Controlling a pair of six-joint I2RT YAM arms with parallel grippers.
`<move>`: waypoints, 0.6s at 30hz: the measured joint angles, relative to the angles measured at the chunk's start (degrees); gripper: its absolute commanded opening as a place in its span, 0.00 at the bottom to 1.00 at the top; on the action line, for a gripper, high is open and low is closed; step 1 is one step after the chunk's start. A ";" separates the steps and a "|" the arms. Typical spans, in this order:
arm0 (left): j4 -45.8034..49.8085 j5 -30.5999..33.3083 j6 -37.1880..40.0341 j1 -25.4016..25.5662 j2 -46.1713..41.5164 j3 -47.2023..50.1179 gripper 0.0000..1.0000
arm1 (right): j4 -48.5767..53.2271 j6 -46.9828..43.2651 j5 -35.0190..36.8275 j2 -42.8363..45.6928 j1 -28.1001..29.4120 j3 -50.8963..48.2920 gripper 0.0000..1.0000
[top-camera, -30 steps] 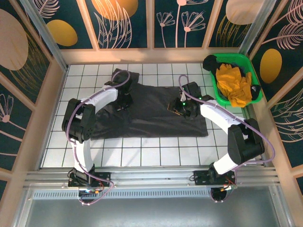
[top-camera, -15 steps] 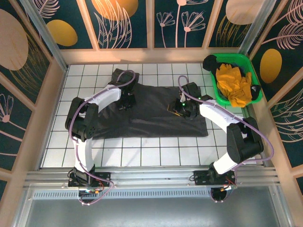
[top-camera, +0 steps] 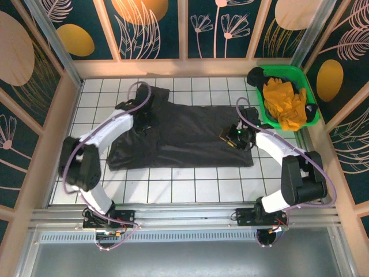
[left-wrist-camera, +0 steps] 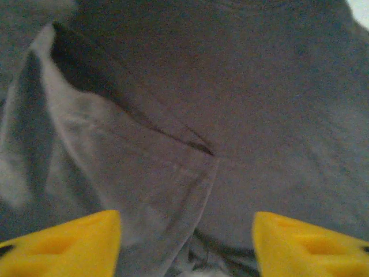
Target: Fold and stack the t-shirts
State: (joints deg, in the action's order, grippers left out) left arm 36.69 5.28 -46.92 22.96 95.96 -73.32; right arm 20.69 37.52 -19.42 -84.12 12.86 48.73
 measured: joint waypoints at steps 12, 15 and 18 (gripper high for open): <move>-8.83 -7.02 -8.94 -12.96 -2.89 23.58 0.39 | 2.27 0.28 5.46 -7.37 -0.76 -2.01 0.37; -11.37 -7.78 -9.77 -14.36 -4.15 25.55 0.39 | 3.76 -0.11 6.34 -8.44 0.00 -0.39 0.37; -13.14 -7.58 -10.01 -15.80 -6.03 27.78 0.38 | 4.98 -0.17 7.45 -9.62 2.05 1.01 0.37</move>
State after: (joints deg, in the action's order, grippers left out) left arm 23.55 -2.31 -56.93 7.16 89.93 -45.54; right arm 25.67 37.34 -11.97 -93.73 14.92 49.74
